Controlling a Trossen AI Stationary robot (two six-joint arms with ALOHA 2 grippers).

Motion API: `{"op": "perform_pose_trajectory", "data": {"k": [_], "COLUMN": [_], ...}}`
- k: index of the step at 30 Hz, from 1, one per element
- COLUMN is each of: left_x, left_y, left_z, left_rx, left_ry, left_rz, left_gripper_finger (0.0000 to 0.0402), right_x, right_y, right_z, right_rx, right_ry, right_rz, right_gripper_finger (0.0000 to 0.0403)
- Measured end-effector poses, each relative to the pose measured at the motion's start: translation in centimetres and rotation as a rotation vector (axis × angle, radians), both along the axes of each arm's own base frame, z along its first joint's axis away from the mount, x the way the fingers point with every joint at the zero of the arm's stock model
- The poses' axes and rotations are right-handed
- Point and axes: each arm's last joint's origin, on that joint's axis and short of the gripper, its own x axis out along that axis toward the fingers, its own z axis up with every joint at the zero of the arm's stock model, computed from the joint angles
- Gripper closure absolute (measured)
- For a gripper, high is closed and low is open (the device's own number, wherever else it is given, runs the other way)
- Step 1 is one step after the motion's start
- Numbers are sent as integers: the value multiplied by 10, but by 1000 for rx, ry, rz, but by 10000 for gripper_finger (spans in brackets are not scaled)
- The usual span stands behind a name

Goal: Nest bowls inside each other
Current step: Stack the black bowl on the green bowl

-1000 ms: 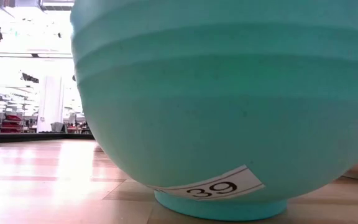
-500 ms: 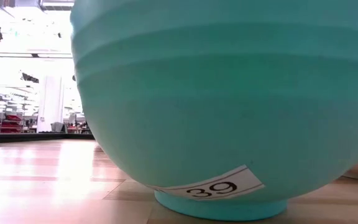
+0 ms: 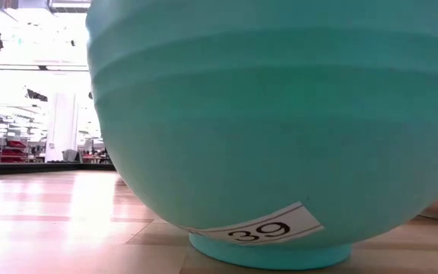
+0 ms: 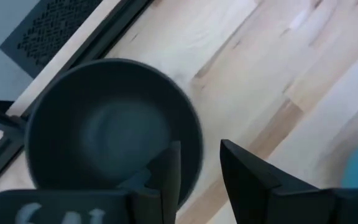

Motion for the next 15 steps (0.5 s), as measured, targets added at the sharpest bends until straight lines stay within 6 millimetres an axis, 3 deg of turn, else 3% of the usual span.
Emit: {"op": "perform_pose_trajectory", "data": {"k": [8,15], "left_x": [-1,-10], "left_y": [-1,-3], "left_z": [-28,-52], "left_rx": [-92,-69], "left_ry": [-63,2], "left_rz": [3,51], "left_gripper_finger": [297,297], "right_x": [26,32], "right_y": [-5,-6], "right_z": [-8,-8], "right_rx": [23,25], "right_ry": [49,49], "right_rz": [29,28], "right_gripper_finger": [333,333]}}
